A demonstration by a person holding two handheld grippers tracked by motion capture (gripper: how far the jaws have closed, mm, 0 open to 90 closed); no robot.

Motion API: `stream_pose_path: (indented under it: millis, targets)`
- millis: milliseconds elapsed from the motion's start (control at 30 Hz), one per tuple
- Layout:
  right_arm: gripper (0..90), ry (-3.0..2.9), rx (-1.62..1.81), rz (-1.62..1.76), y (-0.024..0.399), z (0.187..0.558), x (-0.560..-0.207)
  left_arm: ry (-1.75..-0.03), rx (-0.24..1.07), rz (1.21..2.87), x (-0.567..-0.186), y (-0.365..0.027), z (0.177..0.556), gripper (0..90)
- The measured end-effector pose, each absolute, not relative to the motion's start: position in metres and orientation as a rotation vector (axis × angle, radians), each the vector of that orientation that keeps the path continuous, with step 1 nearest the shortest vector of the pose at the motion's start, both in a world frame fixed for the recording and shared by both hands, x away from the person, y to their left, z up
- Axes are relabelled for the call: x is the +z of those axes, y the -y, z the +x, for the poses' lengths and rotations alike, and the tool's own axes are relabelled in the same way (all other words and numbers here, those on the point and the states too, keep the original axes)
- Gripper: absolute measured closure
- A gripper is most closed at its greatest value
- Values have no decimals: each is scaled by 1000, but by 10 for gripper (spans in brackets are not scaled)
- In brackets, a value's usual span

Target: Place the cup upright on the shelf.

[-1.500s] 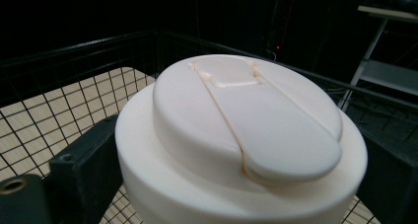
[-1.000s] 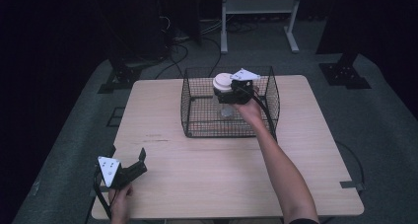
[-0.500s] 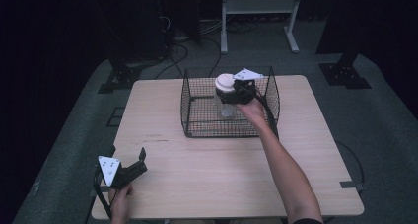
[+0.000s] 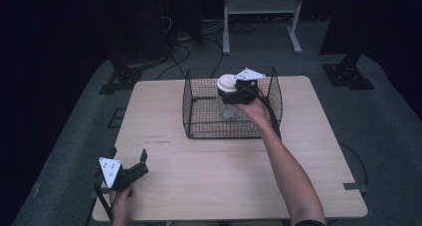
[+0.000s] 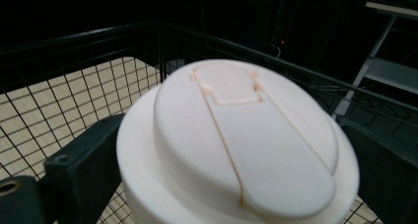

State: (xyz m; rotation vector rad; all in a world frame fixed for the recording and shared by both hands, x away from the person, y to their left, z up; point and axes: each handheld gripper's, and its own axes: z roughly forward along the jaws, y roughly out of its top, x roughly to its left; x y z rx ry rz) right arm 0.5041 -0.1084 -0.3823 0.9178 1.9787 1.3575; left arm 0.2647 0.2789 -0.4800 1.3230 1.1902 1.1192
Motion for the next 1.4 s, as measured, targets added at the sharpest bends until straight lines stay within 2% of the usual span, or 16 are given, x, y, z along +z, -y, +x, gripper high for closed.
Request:
stream_pose_path:
  millis: [500, 1400]
  targets:
    - [7, -1928, 1414, 911, 117, 497, -360, -1188, 1119, 1324, -480, -279, 264, 0]
    - [8, -1896, 1520, 846, 153, 441, -329, -1188, 1123, 1332, -480, -278, 264, 0]
